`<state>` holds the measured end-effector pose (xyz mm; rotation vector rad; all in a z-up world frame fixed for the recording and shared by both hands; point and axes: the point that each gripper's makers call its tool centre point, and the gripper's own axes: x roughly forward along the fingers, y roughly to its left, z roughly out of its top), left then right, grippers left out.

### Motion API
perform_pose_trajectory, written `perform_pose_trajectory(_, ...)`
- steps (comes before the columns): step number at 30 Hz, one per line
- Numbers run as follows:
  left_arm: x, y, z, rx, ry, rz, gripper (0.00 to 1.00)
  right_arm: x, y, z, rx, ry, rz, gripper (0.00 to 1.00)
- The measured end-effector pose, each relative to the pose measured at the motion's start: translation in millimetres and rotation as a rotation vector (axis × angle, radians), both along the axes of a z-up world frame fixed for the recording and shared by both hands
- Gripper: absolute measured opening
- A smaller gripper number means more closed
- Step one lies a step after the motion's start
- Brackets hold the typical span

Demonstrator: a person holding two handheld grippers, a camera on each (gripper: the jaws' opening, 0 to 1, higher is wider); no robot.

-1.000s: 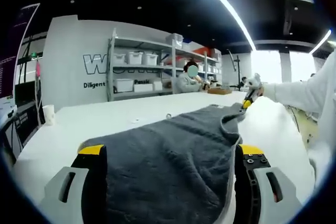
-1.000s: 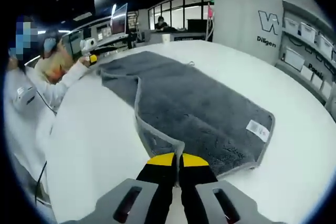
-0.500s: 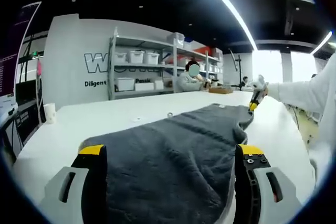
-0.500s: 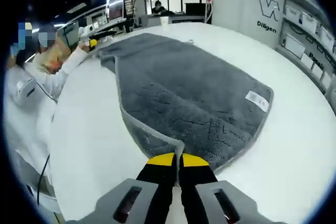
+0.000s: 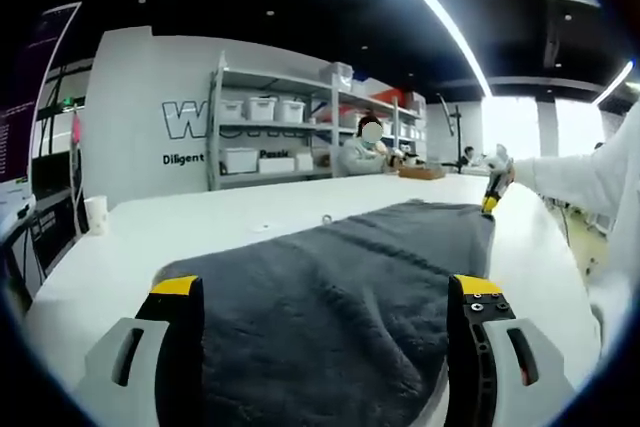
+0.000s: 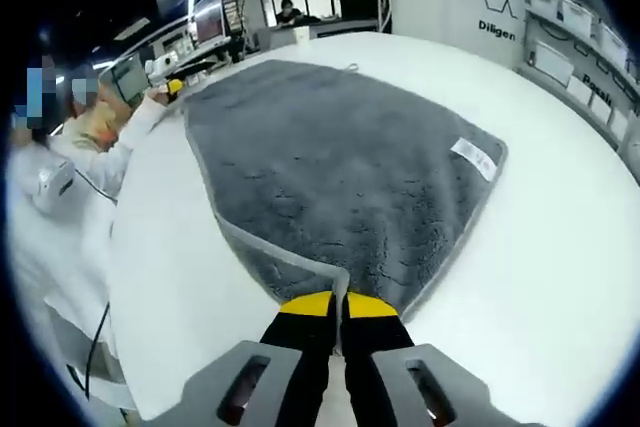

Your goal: Open the folded towel by lifting each exposed corner and separating the folded layers until the towel lies flat within the target outline without major curled edges

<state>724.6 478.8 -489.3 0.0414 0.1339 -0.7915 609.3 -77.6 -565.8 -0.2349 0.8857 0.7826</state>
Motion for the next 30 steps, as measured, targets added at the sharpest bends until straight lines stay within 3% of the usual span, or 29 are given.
perform_pose_trajectory(13, 0.9, 1.2, 0.8, -0.003, -0.001, -0.002, 1.0, -18.0, -11.8, -1.8, 0.041, 0.027, -0.035, 0.0)
perform_pose_trajectory(20, 0.9, 1.7, 1.4, -0.005, -0.002, -0.003, 1.0, -20.9, -11.9, 2.6, 0.081, -0.047, -0.053, 0.0)
perform_pose_trajectory(23, 0.6, 1.9, 1.6, -0.008, -0.002, -0.003, 1.0, -23.0, -19.7, 8.6, 0.139, -0.072, -0.106, 0.08)
perform_pose_trajectory(27, 0.1, 1.2, 1.4, -0.007, -0.001, -0.006, 1.0, -32.0, -37.6, 18.7, 0.203, -0.11, -0.181, 0.29)
perform_pose_trajectory(30, 0.0, 0.7, 1.5, -0.007, -0.001, -0.007, 1.0, -32.5, -52.9, 27.5, 0.218, -0.162, -0.235, 0.33)
